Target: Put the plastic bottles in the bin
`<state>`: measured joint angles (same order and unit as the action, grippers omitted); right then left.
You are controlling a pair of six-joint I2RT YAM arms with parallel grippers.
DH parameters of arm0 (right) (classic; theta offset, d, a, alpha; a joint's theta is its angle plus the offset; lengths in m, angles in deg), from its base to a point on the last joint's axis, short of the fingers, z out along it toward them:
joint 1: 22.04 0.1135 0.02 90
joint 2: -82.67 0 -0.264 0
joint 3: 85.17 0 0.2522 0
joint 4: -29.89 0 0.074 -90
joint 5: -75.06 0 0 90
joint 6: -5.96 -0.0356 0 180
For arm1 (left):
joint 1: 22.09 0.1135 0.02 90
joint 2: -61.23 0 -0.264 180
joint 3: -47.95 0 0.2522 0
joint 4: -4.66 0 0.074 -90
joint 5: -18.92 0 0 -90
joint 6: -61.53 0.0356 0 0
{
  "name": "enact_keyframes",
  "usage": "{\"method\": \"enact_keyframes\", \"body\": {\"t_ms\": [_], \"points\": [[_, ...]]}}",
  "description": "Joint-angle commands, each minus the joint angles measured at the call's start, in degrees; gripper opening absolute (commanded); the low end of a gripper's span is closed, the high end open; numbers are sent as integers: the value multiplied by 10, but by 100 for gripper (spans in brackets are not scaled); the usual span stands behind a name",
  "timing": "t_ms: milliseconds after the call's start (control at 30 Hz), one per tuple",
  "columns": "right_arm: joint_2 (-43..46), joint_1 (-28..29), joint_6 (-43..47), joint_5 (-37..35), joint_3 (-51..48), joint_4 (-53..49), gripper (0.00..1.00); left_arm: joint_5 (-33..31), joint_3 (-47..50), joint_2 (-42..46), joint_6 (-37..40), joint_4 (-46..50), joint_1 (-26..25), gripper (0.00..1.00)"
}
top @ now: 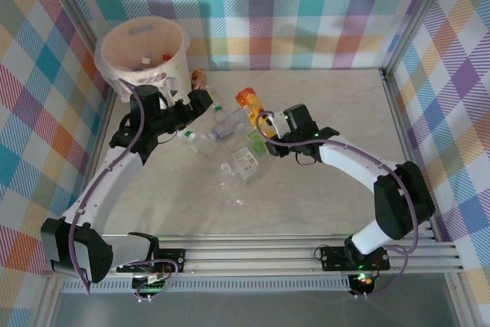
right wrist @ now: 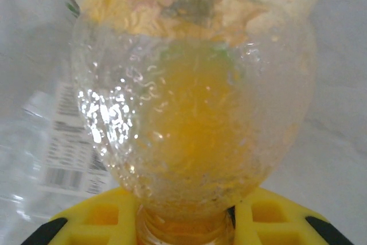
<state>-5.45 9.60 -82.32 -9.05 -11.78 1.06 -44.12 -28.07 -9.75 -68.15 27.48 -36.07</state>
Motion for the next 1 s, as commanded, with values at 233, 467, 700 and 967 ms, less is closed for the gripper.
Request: {"method": "enact_keyframes", "body": {"t_ms": [233, 467, 700, 967], "points": [[-13, 30, -133, 226, 45, 93, 11, -4, -3, -69, -35, -76, -50, 100], [-30, 66, -192, 306, 59, 142, 13, -68, -26, -105, -31, -62, -73, 100], [-54, 69, -241, 358, 90, 132, 14, -73, 2, -101, -36, -112, -77, 85], [-58, 70, -262, 381, 90, 122, 20, -69, 14, -84, 3, -94, -78, 53]]}}
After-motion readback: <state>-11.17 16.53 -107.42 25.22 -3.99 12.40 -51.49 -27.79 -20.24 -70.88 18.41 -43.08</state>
